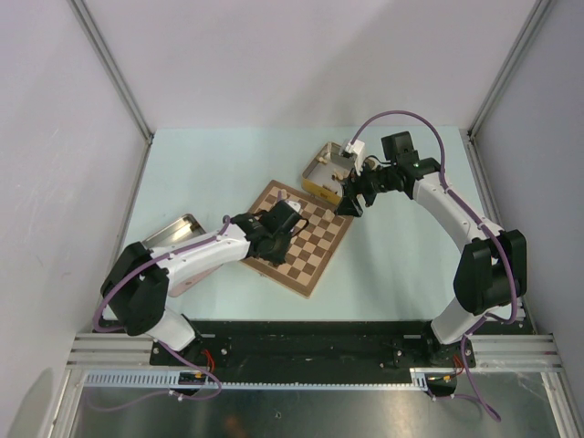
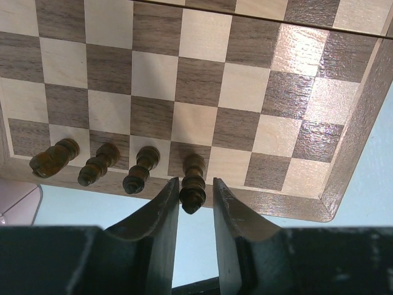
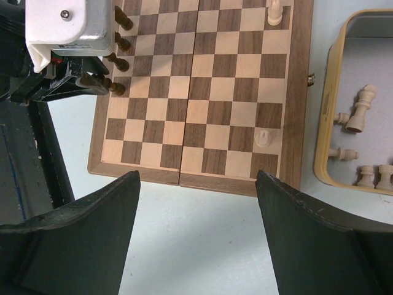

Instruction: Set up the chess pieces on the board

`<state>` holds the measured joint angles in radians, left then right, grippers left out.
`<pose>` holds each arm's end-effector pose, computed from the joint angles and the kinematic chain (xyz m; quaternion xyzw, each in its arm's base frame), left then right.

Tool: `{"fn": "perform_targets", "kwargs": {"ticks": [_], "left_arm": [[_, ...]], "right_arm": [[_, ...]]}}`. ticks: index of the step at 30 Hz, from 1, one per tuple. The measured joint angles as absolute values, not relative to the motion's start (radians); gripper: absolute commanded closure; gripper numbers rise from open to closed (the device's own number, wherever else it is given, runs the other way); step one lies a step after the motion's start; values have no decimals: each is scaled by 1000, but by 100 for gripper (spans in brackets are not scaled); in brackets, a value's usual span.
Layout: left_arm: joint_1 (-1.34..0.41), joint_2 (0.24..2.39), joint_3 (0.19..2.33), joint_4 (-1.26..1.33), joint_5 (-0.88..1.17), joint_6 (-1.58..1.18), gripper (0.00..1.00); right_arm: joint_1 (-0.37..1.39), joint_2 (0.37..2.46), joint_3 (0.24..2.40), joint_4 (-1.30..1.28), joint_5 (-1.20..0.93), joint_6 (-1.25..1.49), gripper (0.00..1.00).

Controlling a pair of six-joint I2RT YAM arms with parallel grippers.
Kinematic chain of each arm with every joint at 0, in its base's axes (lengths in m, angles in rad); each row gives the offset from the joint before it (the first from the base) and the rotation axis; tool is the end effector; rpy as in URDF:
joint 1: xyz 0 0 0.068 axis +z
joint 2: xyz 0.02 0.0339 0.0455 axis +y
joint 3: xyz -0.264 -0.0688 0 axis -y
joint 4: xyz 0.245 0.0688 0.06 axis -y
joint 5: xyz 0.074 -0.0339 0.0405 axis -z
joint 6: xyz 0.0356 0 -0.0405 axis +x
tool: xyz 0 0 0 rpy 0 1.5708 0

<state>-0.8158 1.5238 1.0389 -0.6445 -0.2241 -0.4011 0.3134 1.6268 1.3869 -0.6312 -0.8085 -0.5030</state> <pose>0.2105 -0.2122 0.2178 0.1757 0.9539 -0.0348 0.2409 0.3255 0.1326 0.3017 -0.4666 0.7392 0.3380 0.3487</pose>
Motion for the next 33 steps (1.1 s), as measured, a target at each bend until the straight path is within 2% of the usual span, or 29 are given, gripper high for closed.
{"fn": "perform_targets", "kwargs": {"ticks": [7,22,33], "left_arm": [[-815,1521,1039,-645,-224,-402,65],[-815,1509,1036,-643,-230,-402,80],[-815,1509,1036,-641,-233,-402,81]], "right_arm": [[313,1627,1387,-631,-809,-503,19],[315,1627,1387,-631,-809,-503,19],[315,1627,1387,-631,-809,-507,19]]}}
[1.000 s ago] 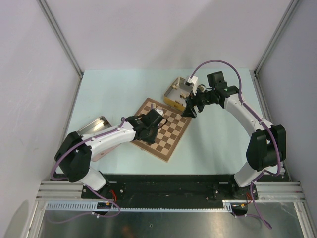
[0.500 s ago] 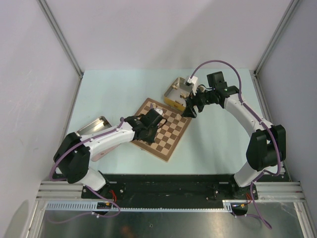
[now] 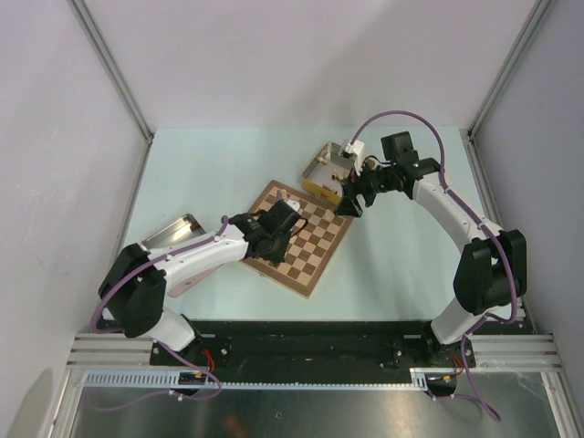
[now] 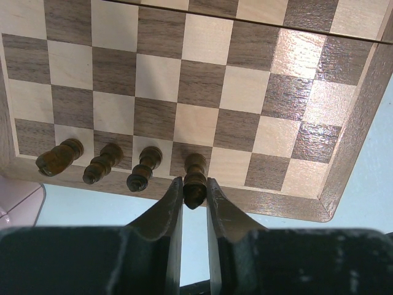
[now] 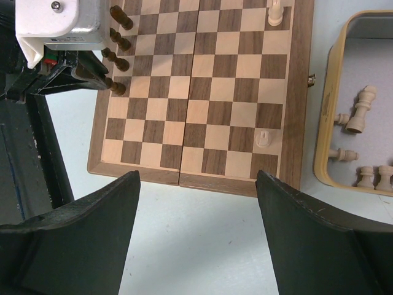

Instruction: Set up the chess pieces on the board

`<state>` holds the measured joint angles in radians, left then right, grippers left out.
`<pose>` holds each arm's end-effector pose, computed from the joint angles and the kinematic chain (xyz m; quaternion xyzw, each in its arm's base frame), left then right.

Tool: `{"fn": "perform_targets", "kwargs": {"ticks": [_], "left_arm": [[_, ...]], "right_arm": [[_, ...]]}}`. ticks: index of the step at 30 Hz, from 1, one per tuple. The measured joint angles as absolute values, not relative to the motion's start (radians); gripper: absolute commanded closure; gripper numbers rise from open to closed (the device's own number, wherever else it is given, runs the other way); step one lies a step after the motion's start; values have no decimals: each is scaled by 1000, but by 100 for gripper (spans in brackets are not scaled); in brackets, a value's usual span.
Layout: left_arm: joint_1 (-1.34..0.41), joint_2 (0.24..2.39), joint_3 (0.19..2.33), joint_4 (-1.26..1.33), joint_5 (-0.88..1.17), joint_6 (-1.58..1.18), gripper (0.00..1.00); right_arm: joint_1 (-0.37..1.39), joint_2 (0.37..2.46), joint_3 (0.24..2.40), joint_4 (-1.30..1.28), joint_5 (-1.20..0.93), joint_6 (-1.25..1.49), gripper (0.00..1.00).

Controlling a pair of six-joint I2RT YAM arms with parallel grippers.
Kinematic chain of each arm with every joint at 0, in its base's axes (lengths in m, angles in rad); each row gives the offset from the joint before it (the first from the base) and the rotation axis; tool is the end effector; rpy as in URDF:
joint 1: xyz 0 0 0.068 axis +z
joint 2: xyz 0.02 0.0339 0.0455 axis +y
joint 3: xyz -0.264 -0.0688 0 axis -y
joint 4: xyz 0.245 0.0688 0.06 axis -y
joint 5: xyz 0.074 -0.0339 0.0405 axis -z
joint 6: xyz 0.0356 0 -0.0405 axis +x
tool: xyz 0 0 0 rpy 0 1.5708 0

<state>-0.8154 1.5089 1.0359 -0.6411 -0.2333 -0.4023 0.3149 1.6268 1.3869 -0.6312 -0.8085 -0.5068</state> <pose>0.2096 -0.2106 0.2213 0.1726 0.9523 -0.0356 0.2493 0.3253 0.1330 0.3017 -0.4686 0.7380 0.3376 0.3491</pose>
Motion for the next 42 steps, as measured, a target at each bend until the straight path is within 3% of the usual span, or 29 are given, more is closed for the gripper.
{"fn": "perform_targets", "kwargs": {"ticks": [34,42], "left_arm": [[-815,1509,1036,-646,-241,-388,81],[-815,1509,1036,-648,-241,-383,71]], "right_arm": [[319,1629,1387,-631,-801,-509,19],[321,1629,1387,-631,-801,-509,19]]}}
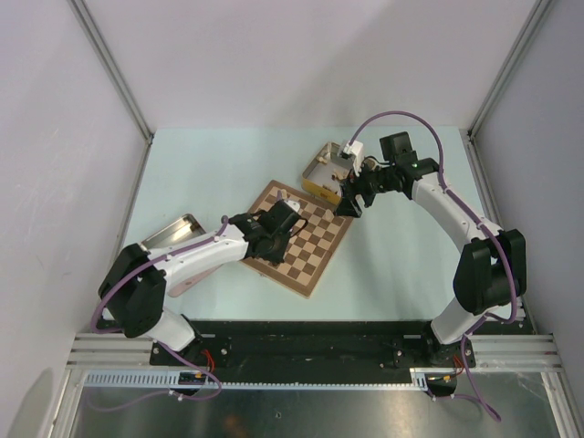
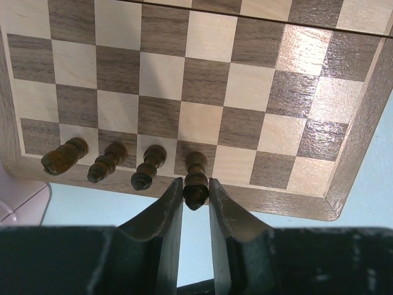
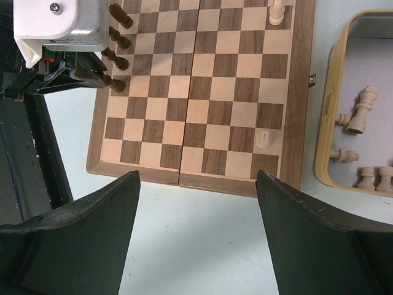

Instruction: Set up the chess pieces on the board

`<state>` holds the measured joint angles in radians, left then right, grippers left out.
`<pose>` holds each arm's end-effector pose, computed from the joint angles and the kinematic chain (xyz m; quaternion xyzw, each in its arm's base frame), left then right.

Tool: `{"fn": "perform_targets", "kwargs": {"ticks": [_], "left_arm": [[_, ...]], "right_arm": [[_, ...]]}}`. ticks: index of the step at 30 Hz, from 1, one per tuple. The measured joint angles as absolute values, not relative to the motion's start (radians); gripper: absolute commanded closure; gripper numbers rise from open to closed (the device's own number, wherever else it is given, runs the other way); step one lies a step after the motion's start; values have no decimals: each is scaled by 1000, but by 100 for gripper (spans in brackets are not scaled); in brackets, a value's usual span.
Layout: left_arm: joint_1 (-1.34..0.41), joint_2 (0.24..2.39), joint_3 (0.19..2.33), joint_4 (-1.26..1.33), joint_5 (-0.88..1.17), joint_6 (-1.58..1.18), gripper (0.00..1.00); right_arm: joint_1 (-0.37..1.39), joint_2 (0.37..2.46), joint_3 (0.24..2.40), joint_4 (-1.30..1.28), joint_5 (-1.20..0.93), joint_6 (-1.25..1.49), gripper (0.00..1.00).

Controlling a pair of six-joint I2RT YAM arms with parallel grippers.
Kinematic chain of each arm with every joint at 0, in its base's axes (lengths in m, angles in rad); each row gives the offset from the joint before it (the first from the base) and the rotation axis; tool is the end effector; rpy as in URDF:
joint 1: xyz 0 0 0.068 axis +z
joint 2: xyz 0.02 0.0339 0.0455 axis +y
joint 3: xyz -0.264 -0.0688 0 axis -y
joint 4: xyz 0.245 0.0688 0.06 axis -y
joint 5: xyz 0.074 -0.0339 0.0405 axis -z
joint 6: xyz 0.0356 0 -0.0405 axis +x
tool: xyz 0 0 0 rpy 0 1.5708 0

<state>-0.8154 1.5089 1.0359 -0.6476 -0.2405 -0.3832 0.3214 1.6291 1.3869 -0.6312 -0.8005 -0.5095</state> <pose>0.2093 -0.2099 0.2210 0.1814 0.9510 -0.0284 0.2489 0.3250 0.1351 0.3008 -0.4711 0.7382 0.3350 0.3477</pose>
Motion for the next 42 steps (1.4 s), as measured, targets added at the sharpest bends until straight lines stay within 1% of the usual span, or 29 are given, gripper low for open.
{"fn": "perform_targets", "kwargs": {"ticks": [5,13,16,17,19,20,21,22,24,25,26,31,34,38,42], "left_arm": [[-815,1509,1036,-660,-239,-384,61],[-815,1493,1036,-665,-229,-384,52],[-815,1472,1036,-668,-224,-384,46],[-815,1463,1036,-668,-223,-384,40],[-815,1441,1037,-668,-221,-385,32],[-815,1429,1037,-669,-219,-384,24],[-815,1412,1038,-668,-218,-385,20],[-815,1400,1038,-668,-218,-384,13],[-815,1364,1038,-669,-222,-382,8],[-815,1343,1038,-669,-228,-383,2],[-815,1320,1038,-668,-235,-384,0],[-800,1180,1037,-668,-288,-384,0],[-736,1078,1020,-659,-287,-384,0],[-533,908,947,-643,-261,-383,0],[-274,780,866,-628,-183,-379,0]], "right_arm": [[324,1629,1387,-631,-800,-510,19],[324,1629,1387,-631,-800,-510,19],[324,1629,1387,-631,-800,-510,19],[324,1629,1387,-631,-800,-510,19],[324,1629,1387,-631,-800,-510,19],[324,1629,1387,-631,-800,-510,19],[325,1629,1387,-631,-800,-510,19],[325,1629,1387,-631,-800,-510,19],[325,1629,1387,-631,-800,-510,19],[325,1629,1387,-631,-800,-510,19],[325,1629,1387,-631,-799,-510,19],[325,1629,1387,-631,-799,-510,19],[325,1629,1387,-631,-798,-510,19],[325,1629,1387,-632,-799,-509,19],[325,1630,1387,-632,-800,-509,19]]}}
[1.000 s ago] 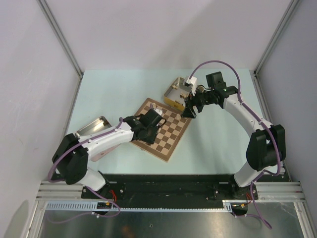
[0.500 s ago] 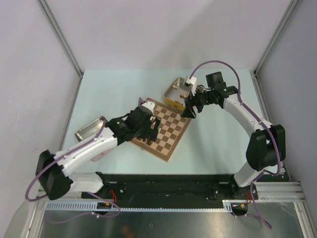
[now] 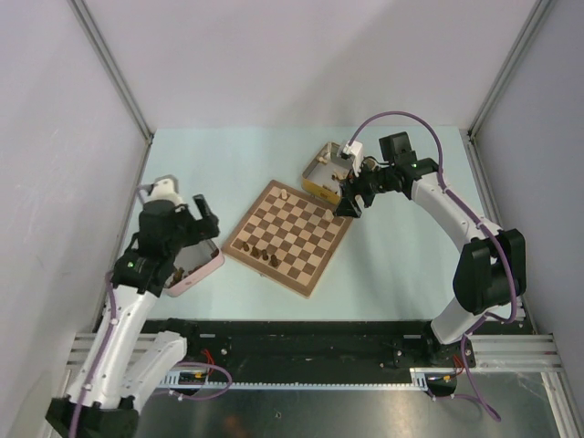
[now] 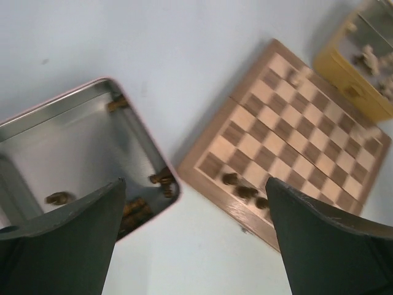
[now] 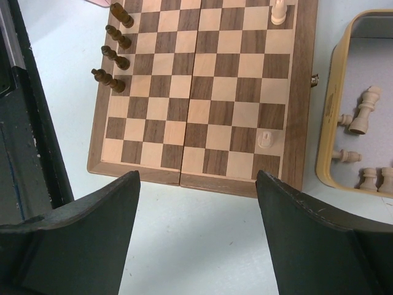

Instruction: Set up the chess pieces on the board

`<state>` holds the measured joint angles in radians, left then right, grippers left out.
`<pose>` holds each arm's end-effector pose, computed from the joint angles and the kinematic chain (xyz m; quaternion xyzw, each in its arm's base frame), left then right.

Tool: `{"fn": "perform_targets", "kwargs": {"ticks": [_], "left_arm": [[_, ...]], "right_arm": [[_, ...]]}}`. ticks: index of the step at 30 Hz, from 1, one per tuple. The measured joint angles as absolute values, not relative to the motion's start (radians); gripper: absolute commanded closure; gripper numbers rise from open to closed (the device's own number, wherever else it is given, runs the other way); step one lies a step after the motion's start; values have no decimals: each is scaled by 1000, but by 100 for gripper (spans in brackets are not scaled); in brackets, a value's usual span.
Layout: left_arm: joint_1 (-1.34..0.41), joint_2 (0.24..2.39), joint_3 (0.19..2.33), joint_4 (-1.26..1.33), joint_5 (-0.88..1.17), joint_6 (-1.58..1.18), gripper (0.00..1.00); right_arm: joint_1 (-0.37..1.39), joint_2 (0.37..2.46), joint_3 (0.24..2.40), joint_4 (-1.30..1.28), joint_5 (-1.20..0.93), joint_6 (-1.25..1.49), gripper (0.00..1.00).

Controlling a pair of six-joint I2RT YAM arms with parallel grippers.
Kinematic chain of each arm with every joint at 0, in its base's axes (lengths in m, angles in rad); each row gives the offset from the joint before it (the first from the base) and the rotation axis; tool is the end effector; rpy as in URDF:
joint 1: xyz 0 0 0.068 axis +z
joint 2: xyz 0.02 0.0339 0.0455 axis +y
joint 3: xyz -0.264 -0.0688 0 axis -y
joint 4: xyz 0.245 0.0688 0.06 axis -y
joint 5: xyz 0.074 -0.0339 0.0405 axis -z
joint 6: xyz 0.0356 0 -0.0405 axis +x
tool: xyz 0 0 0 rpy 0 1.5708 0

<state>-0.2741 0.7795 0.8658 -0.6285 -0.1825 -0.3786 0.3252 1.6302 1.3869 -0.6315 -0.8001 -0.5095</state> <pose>0.1601 -0.0383 0.3237 -0.0900 0.8635 -0.0819 0.4895 0.3247 0.1364 0.3004 -0.4724 0.7377 0.3357 0.3464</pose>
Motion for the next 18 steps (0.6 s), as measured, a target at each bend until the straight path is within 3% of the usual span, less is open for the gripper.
{"fn": "perform_targets", "kwargs": {"ticks": [7,18], "left_arm": [[40,788,761,-604,-30,-361,3],[90,904,728,-572,3,-378,6]], "right_arm": [[325,1642,1387,-632,-807,-509,19],[313,1646,1386,-633,-822,-510,19]]}}
